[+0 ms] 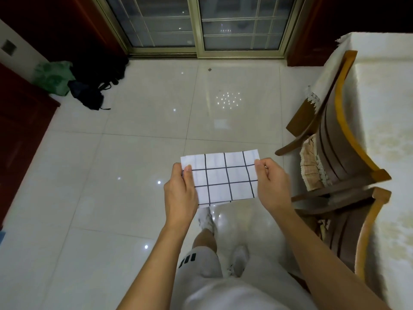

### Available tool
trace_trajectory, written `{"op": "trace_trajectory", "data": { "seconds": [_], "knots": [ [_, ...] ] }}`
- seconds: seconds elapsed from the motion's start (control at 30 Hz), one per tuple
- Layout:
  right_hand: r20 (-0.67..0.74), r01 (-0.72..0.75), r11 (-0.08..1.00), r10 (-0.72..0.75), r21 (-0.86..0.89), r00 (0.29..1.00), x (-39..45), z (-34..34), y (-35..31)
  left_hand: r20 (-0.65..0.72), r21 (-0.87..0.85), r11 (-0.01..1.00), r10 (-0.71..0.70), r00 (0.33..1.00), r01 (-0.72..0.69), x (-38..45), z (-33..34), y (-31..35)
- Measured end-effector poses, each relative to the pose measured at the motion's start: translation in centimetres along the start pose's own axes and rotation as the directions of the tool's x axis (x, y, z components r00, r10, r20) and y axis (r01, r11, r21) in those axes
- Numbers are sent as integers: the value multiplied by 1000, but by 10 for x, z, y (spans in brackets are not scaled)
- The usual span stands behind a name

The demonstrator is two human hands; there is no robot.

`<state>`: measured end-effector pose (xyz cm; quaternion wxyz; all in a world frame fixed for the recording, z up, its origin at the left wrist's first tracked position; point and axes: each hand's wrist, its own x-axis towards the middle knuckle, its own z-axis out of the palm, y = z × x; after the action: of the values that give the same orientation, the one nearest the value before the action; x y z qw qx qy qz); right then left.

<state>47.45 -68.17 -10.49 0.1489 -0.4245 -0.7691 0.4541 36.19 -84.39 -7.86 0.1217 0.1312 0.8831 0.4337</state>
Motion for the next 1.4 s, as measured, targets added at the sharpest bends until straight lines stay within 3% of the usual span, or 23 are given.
{"op": "trace_trajectory", "data": {
  "seconds": [0.73, 1.1, 1.4],
  "knots": [
    [-179, -105, 994, 101, -10, 979, 236, 72, -96, 192, -75, 993, 106, 976, -94, 301, 23, 48],
    [-293, -143, 988, 152, 51, 944, 341, 36, -87, 275, -80, 986, 165, 947, -148, 392, 105, 110],
    [-310, -170, 982, 187, 82, 932, 465, -38, -65, 297, -40, 984, 177, 938, -173, 463, 207, 198]
  ]
}}
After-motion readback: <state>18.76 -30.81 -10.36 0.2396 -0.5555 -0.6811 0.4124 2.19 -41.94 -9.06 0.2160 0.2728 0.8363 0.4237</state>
